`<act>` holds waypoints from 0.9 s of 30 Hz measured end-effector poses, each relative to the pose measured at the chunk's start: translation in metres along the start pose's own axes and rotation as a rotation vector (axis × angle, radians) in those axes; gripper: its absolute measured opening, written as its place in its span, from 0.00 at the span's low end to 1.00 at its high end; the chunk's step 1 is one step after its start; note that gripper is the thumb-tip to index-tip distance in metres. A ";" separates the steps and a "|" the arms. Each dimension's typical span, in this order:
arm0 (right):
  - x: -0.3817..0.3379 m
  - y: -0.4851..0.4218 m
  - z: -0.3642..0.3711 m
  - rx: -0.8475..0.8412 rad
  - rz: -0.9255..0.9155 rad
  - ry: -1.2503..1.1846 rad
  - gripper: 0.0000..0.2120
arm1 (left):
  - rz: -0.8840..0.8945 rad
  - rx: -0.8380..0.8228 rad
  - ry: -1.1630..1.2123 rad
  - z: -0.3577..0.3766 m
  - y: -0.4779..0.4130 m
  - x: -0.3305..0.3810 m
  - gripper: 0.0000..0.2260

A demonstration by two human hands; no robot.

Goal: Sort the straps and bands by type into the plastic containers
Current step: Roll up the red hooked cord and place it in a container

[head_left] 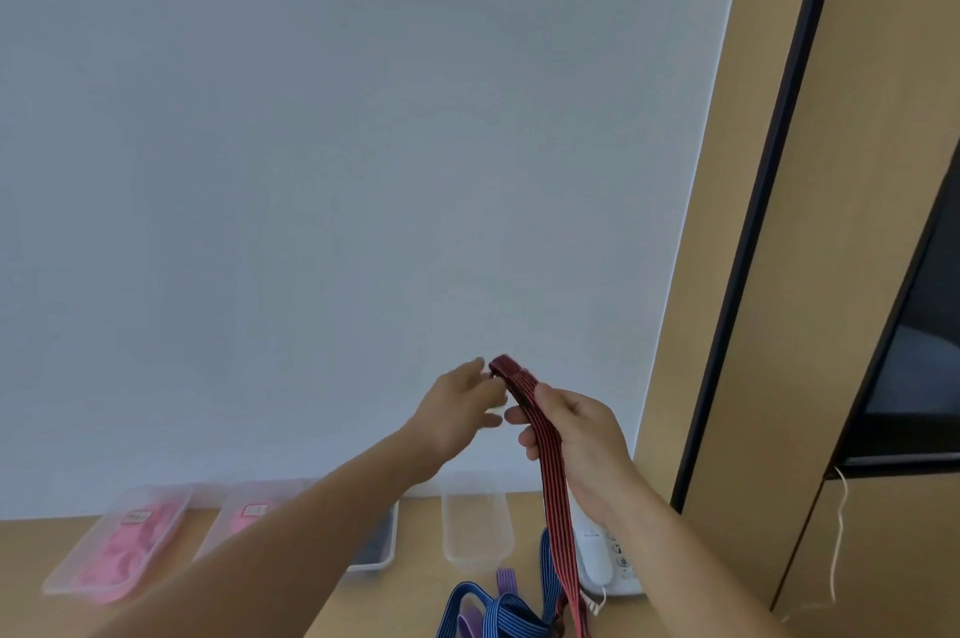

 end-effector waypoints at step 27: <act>0.014 0.003 0.009 0.024 0.091 0.120 0.16 | 0.165 0.046 -0.137 -0.002 0.003 -0.008 0.05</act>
Point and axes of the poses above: each hand's wrist, its own y-axis away from the middle knuckle, its own z-axis out of the palm, x = y × z, the point moved 4 cm from there along -y, towards the middle knuckle, and after that the axes turned 13 degrees about z, right-handed, at the moved point
